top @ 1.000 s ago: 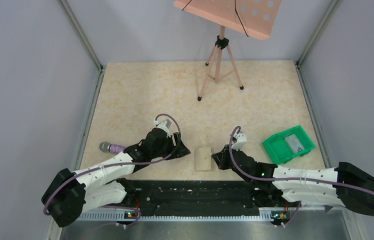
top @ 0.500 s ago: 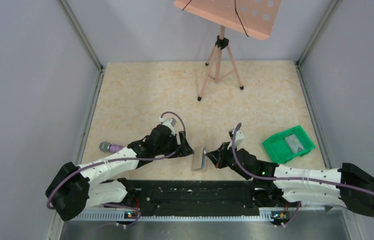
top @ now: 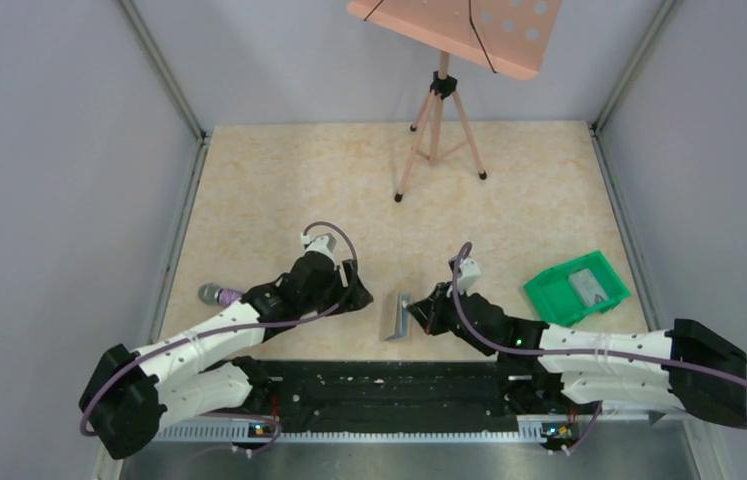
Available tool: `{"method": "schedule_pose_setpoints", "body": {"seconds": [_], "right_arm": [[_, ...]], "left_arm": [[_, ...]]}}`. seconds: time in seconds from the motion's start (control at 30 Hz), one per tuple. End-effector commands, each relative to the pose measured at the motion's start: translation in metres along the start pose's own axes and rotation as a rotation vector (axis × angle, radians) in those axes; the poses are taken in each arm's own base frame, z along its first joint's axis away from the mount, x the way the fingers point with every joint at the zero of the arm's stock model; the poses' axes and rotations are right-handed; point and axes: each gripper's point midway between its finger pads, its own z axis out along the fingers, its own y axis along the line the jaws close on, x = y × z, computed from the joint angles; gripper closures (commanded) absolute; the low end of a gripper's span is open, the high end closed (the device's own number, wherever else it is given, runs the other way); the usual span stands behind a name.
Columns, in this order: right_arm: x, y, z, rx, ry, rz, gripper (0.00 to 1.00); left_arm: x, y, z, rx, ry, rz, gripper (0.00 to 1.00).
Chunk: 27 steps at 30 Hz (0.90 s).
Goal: Take the credit cards out of the card holder
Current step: Open the card holder at the center of the board.
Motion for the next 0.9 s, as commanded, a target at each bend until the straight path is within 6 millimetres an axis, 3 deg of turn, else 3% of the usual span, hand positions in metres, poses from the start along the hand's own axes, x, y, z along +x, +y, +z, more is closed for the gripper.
{"method": "schedule_pose_setpoints", "body": {"seconds": [0.0,0.27,0.43,0.63,0.87], "right_arm": [[-0.025,0.020,0.004,-0.022,-0.050,0.006,1.00],[-0.034,0.032,0.003,-0.066,-0.074,0.017,1.00],[-0.030,0.026,0.008,-0.020,-0.054,-0.014,1.00],[-0.022,0.023,0.002,-0.053,-0.046,0.035,1.00],[-0.023,0.013,0.000,-0.010,-0.054,0.023,1.00]], "left_arm": [[-0.022,-0.014,-0.014,0.025,-0.076,0.002,0.28],[-0.024,-0.056,-0.032,0.182,-0.016,0.039,0.32],[-0.022,-0.045,-0.021,0.109,0.000,0.042,0.31],[-0.010,-0.061,-0.022,0.198,0.077,0.045,0.35],[-0.001,-0.037,-0.001,0.095,0.100,0.059,0.40]]}}
